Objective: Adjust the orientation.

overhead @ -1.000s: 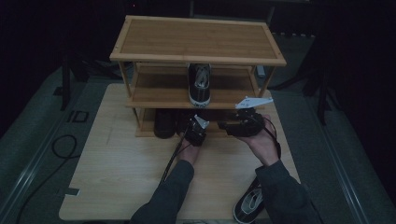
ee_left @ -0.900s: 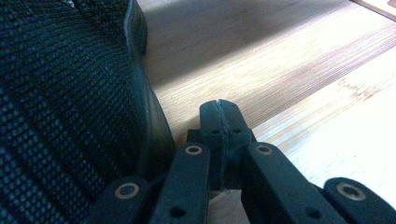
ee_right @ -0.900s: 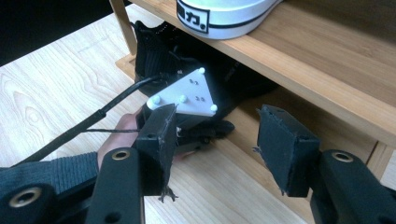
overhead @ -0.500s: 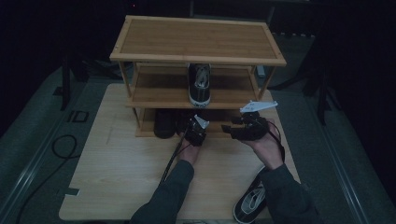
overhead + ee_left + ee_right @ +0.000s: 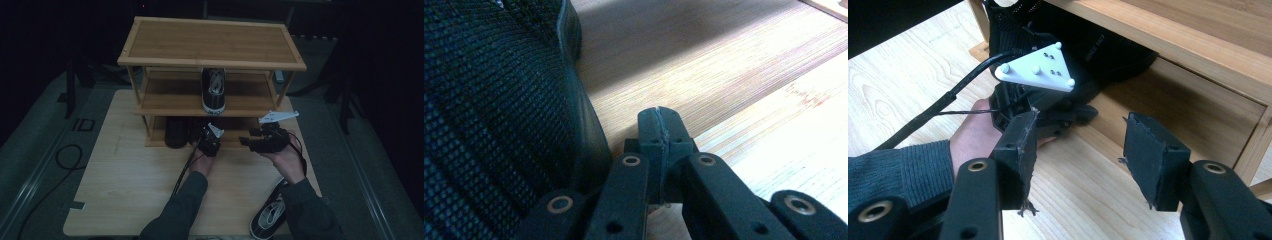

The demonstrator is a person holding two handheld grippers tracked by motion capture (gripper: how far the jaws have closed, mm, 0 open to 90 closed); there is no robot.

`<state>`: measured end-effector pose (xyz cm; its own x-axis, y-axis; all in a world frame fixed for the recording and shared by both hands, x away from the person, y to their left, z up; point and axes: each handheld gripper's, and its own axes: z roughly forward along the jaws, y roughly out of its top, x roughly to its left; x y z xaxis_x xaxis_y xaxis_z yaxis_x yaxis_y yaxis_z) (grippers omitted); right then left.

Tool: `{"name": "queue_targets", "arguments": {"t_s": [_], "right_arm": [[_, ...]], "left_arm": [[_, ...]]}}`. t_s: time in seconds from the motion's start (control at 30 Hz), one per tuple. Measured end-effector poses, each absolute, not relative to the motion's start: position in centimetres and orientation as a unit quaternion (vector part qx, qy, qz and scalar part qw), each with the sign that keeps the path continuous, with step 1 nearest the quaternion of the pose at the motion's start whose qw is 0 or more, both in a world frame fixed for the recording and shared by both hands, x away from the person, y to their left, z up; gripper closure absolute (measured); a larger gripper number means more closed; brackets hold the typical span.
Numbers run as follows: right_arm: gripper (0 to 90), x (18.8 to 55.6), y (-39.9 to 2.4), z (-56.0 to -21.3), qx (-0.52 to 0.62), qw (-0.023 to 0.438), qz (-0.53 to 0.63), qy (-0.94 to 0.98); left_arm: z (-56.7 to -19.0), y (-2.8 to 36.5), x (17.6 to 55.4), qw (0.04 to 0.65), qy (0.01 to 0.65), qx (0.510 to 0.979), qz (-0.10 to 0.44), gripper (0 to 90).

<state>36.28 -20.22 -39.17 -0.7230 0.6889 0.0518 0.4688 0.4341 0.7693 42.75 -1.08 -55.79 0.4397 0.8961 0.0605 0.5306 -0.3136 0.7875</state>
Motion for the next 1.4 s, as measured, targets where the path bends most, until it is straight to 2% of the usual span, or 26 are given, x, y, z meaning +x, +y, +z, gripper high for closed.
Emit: {"name": "queue_targets", "arguments": {"t_s": [1.4], "right_arm": [[48.2, 35.2, -24.0, -41.5, 0.371, 0.115, 0.386, 0.837]], "left_arm": [[-55.8, -1.1, 42.8, 0.358, 0.463, 0.769, 0.256, 90.0]]}}
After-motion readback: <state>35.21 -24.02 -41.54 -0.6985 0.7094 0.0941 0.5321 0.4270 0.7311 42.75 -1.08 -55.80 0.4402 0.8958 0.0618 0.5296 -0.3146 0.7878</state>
